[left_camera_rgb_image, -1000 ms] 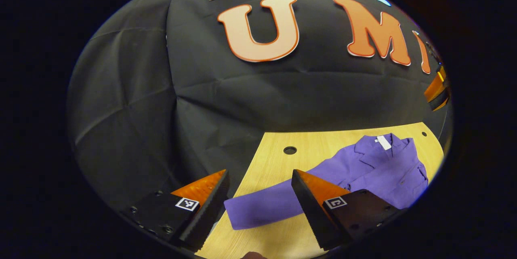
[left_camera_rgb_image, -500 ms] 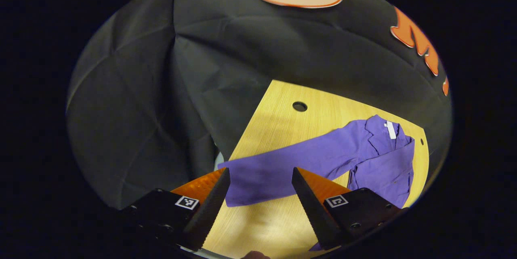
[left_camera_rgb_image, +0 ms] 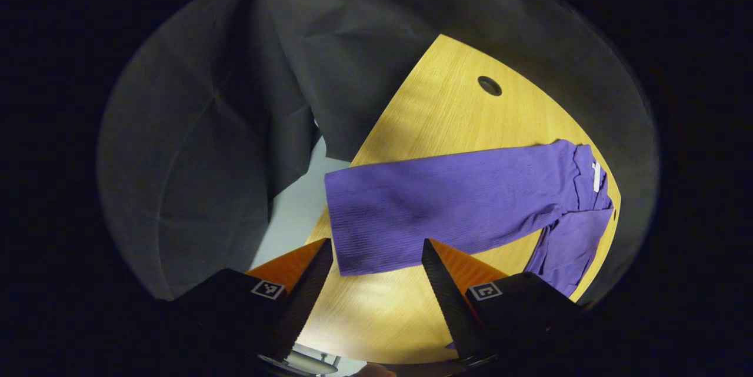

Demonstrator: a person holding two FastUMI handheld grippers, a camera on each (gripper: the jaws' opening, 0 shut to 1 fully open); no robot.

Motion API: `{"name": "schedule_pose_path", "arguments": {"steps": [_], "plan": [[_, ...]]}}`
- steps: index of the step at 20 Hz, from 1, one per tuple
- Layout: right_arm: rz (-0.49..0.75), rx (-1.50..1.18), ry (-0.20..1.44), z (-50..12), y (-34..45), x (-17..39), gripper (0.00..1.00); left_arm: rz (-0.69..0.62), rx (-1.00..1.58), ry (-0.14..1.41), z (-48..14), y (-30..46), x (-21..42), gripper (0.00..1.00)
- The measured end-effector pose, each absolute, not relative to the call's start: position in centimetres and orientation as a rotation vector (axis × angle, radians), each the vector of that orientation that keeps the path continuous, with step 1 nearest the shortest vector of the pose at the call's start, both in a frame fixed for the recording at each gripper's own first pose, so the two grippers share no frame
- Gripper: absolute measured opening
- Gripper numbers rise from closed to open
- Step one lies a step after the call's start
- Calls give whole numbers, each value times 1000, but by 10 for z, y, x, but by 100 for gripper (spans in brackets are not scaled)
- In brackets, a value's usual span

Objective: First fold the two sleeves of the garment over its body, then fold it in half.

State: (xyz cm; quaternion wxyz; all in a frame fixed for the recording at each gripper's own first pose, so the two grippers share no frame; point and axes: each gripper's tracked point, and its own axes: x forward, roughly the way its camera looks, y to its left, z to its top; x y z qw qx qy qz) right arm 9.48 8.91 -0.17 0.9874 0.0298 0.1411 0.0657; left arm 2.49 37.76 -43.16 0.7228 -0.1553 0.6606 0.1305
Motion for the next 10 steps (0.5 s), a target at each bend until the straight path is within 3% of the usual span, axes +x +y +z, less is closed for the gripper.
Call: {"name": "schedule_pose_path", "arguments": {"steps": [6,7,8,10], "plan": [[111,38,257,2,80,80,95,305,-373,1549,-463,387,26,97],[108,32,254,3,79,79,100,313,-385,1564,-467,388,24,97],[100,24,250,2,77,77,95,309,-399,1564,-472,389,27,97],[98,13,251,2,76,74,95,333,-400,1597,-481,393,25,97]]}}
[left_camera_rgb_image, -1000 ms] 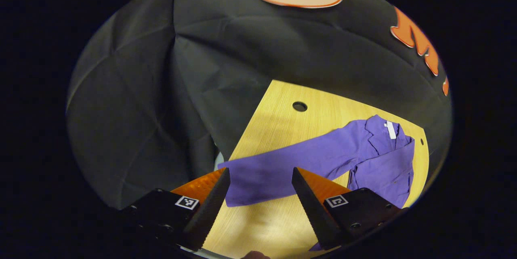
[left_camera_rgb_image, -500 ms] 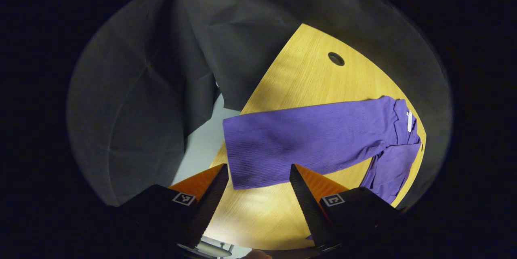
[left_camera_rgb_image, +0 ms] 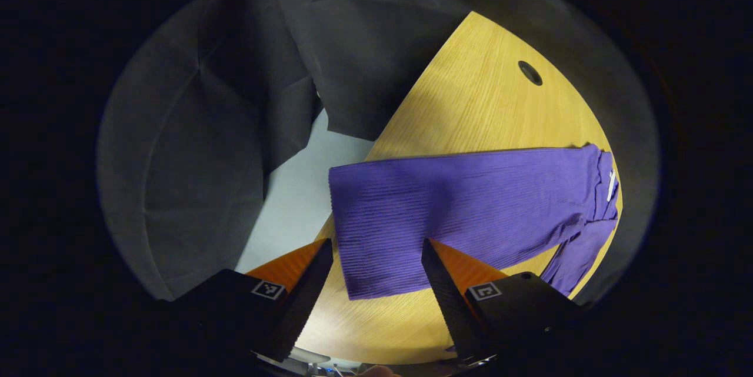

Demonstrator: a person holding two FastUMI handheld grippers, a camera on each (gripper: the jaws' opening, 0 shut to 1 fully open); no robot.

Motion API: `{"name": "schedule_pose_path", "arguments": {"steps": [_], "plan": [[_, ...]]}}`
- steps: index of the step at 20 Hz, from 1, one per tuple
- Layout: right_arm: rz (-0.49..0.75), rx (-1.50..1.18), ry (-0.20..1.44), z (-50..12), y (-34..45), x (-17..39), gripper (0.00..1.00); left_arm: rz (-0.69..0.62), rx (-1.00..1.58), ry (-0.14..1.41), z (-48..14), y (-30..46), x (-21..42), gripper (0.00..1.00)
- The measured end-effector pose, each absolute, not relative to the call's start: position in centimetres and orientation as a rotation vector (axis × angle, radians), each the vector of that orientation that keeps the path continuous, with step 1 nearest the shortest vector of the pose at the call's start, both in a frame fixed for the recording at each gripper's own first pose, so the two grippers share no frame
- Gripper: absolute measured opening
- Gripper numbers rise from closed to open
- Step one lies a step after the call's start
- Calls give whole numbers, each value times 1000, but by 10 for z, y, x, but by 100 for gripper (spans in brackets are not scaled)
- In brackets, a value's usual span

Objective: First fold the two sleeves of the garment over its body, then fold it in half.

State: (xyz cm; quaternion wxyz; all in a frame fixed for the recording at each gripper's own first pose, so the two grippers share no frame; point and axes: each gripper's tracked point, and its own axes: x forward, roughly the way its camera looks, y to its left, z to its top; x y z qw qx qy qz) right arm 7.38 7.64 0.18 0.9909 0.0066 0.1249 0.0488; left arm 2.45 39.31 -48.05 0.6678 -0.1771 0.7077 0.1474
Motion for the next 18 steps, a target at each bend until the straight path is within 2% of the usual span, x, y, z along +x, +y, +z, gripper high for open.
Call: {"name": "schedule_pose_path", "arguments": {"steps": [5,6,7,8,9,11,12,14,18], "plan": [[96,-3,255,0,73,69,95,367,-338,1619,-484,397,34,92],[95,-9,256,-1,72,69,95,367,-342,1626,-484,393,36,82],[90,-14,259,-2,69,69,95,361,-340,1628,-484,390,39,78],[91,-14,262,-3,66,68,95,355,-343,1632,-486,385,43,60],[87,-11,264,-4,64,67,95,349,-345,1632,-484,382,43,54],[83,3,265,-6,57,68,95,343,-366,1634,-483,373,47,35],[77,10,268,-8,52,67,95,352,-364,1641,-482,371,47,15],[66,22,273,-11,42,65,95,320,-379,1616,-472,365,52,8],[60,52,268,-13,25,64,95,233,-339,1542,-432,344,68,4]]}}
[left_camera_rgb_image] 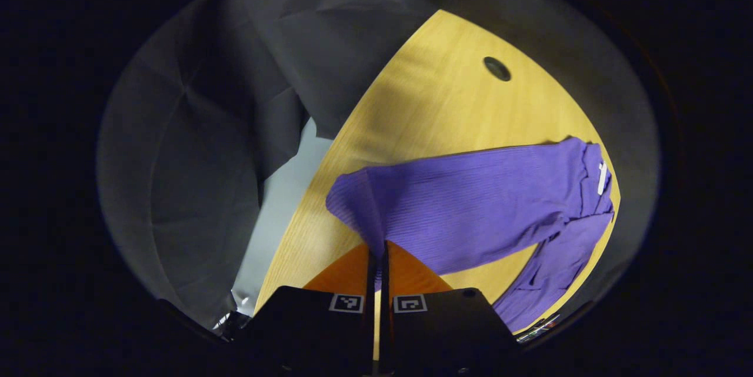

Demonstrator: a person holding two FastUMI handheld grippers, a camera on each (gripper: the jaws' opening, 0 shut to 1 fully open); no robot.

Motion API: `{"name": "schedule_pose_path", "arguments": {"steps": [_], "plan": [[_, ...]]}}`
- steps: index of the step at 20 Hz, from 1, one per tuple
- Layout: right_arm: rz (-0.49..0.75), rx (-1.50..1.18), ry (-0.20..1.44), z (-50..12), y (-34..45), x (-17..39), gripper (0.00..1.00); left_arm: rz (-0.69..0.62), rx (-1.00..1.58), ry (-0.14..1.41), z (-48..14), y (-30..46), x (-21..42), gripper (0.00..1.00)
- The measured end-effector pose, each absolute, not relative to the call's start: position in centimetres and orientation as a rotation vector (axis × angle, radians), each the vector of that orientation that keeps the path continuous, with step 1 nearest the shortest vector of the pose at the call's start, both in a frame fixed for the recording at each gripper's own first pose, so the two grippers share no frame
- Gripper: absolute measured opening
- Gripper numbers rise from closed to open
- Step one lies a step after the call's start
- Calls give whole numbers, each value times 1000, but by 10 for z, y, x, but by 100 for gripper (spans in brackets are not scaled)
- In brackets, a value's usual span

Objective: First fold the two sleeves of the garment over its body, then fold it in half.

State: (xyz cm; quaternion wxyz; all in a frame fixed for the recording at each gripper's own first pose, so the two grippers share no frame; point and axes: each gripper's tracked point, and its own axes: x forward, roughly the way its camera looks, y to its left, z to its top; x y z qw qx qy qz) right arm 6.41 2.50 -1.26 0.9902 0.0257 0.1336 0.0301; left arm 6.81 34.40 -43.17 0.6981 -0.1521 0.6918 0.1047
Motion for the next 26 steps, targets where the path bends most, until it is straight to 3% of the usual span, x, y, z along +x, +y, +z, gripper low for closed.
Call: {"name": "schedule_pose_path", "arguments": {"steps": [7,8,9,10,13,26], "plan": [[70,97,263,-19,8,61,95,14,-183,1389,-337,269,112,4],[68,94,259,-19,4,60,100,-16,-166,1373,-324,257,119,4],[68,92,258,-19,1,59,95,-44,-155,1358,-311,244,125,4],[65,91,257,-20,-3,57,100,-68,-147,1345,-297,237,132,4],[66,104,252,-21,-11,52,100,-136,-125,1315,-263,204,147,4],[5,203,267,-46,-76,23,95,-454,16,1234,-195,-38,181,4]]}}
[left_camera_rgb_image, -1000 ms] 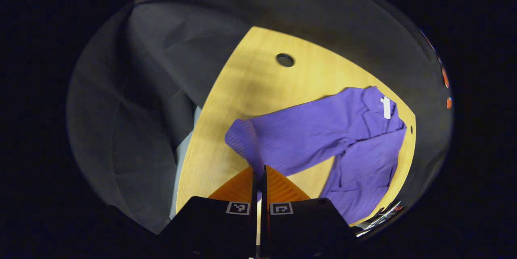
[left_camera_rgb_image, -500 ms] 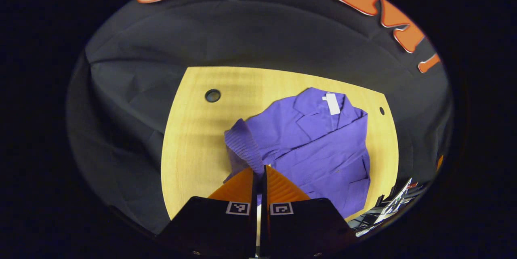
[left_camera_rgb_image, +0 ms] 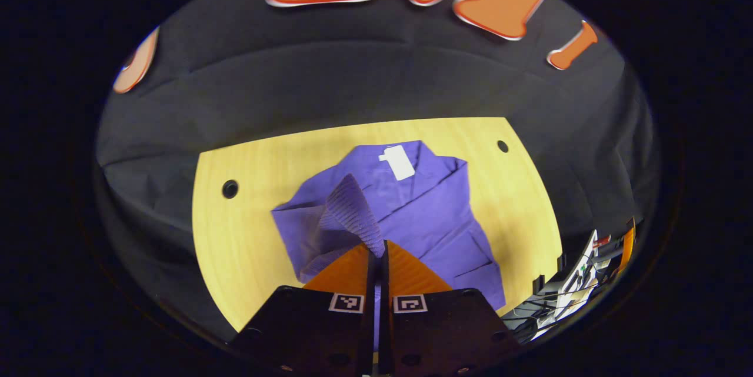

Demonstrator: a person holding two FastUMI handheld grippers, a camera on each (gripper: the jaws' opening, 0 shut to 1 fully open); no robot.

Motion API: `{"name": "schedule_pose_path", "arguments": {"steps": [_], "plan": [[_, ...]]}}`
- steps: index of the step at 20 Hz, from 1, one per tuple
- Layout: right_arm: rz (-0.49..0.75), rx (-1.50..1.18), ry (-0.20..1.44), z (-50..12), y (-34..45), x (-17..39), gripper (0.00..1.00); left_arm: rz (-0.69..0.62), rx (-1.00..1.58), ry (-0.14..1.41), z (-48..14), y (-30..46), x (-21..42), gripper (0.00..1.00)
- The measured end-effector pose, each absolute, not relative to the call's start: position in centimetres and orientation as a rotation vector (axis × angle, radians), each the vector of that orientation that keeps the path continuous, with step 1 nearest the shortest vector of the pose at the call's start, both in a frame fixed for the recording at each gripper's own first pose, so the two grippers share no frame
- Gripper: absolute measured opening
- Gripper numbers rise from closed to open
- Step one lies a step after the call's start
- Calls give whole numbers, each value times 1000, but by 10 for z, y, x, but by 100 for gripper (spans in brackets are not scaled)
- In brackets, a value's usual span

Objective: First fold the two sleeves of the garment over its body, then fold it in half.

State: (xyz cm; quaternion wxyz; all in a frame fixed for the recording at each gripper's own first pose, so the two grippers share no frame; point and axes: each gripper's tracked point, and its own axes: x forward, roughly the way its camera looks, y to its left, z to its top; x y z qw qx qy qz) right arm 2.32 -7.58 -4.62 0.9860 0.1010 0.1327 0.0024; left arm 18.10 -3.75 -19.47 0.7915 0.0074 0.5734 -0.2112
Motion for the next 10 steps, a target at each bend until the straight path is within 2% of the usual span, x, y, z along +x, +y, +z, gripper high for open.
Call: {"name": "schedule_pose_path", "arguments": {"steps": [5,10], "plan": [[-10,189,276,-58,-94,16,95,-562,79,1220,-193,-127,182,4],[6,218,289,-66,-97,14,95,-605,119,1218,-206,-189,181,5]]}}
